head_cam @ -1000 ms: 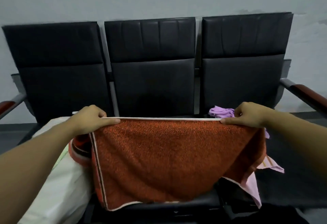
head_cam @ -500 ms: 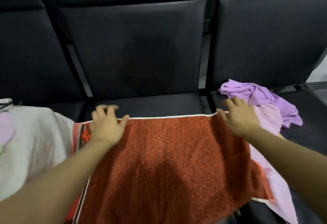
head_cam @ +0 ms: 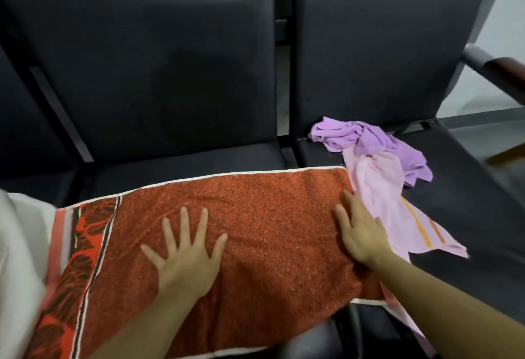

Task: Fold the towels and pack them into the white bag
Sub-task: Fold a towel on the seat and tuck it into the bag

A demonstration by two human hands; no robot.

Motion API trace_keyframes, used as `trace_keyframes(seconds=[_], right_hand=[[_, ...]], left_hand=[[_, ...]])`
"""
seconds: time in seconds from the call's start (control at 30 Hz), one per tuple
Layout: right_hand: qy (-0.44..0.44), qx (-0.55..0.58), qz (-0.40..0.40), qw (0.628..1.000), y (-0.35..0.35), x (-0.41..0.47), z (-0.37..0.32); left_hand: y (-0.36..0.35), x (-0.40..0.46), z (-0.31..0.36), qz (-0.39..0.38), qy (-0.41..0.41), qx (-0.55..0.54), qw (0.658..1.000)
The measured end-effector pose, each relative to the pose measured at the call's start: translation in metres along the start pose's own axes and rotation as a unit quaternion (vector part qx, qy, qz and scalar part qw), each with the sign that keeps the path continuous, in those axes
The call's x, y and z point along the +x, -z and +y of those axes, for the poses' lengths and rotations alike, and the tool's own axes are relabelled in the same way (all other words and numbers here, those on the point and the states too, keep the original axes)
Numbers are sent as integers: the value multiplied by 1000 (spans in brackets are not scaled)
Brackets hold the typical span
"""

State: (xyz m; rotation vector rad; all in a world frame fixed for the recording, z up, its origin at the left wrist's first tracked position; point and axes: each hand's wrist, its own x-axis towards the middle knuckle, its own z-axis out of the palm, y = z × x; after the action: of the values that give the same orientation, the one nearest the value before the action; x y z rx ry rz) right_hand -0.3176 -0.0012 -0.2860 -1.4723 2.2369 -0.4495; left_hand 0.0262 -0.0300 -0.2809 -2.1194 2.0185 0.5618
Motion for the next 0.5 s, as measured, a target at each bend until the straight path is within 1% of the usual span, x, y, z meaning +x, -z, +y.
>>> trace_keyframes(seconds=[0.07, 0.1, 0.17, 0.2, 0.23, 0.27, 0.33, 0.37, 0.43, 0.5], right_hand=[[-58, 145, 58, 986, 4, 8, -6], [-86, 191, 65, 976, 5, 12, -3], [-99, 188, 55, 975, 8, 18, -1], [-102, 184, 53, 976, 10, 19, 2], [-105, 186, 56, 975, 10, 22, 4], [-102, 186, 56, 976, 12, 24, 6], [-92, 221, 34, 970, 13, 29, 12], [-91, 248, 35, 964, 14, 31, 13], [-88, 287, 41, 953, 21, 32, 10], [-79, 307, 56, 947, 30, 30, 8]], left_hand=[[9, 16, -4, -15, -3, 0, 1000], [12, 24, -4, -26, -4, 1, 1000], [19, 33, -8, -35, 6, -2, 999], [20, 36, -5, -25, 9, -2, 1000], [20, 35, 1, 10, 2, -5, 1000], [18, 31, 12, 64, -18, -14, 998], [13, 15, 43, 164, -96, -57, 980], [9, 5, 64, 193, -148, -85, 966], [-4, -14, 110, 211, -253, -154, 932], [-16, -33, 159, 174, -316, -226, 905]])
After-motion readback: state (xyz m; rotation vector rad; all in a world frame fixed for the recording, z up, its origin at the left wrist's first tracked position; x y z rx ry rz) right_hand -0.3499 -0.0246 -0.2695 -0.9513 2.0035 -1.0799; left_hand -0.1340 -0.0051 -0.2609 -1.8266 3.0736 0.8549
